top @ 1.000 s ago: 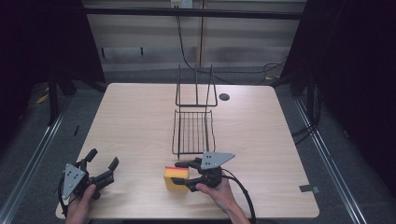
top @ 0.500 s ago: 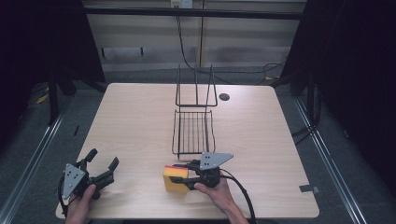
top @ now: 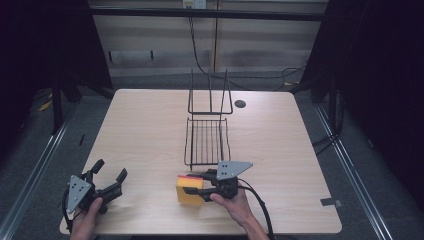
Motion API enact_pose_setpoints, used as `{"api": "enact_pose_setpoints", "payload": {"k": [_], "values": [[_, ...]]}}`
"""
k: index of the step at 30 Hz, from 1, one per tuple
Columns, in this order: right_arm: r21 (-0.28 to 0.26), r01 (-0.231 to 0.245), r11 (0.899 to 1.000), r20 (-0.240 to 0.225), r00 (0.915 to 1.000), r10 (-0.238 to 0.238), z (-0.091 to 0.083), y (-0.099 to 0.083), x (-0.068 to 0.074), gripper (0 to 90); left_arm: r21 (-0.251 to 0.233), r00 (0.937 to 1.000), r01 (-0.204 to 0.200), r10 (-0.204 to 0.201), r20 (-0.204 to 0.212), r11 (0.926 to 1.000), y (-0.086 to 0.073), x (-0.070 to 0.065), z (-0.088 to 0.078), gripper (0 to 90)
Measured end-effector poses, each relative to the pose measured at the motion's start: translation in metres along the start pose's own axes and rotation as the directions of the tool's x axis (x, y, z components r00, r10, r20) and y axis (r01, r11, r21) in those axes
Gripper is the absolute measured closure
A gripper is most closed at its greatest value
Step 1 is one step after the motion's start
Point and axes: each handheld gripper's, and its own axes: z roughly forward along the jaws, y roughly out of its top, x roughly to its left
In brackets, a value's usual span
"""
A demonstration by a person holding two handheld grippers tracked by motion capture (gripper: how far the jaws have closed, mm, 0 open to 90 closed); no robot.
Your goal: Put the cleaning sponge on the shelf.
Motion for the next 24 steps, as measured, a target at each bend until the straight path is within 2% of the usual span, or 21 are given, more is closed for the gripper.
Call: {"api": "enact_pose_setpoints", "payload": {"k": [5, 13, 17, 24], "values": [[-0.008, -0.013, 1.000, 0.008, 0.9999, 0.013, -0.005, 0.002, -0.002, 60.2, 0.000, 1.0000, 0.000, 0.000, 0.000, 1.0000, 0.000, 0.000, 0.000, 15.5], [-0.015, -0.006, 1.000, 0.019, 0.9998, 0.006, -0.011, 0.005, -0.005, 60.4, 0.000, 1.0000, 0.000, 0.000, 0.000, 1.0000, 0.000, 0.000, 0.000, 15.5], [0.006, -0.006, 1.000, 0.034, 0.9994, 0.006, -0.014, 0.008, -0.007, 60.5, 0.000, 1.0000, 0.000, 0.000, 0.000, 1.0000, 0.000, 0.000, 0.000, 15.5], [-0.010, 0.006, 1.000, 0.046, 0.9989, -0.006, -0.021, 0.020, -0.014, 60.6, 0.000, 1.0000, 0.000, 0.000, 0.000, 1.0000, 0.000, 0.000, 0.000, 15.5]]}}
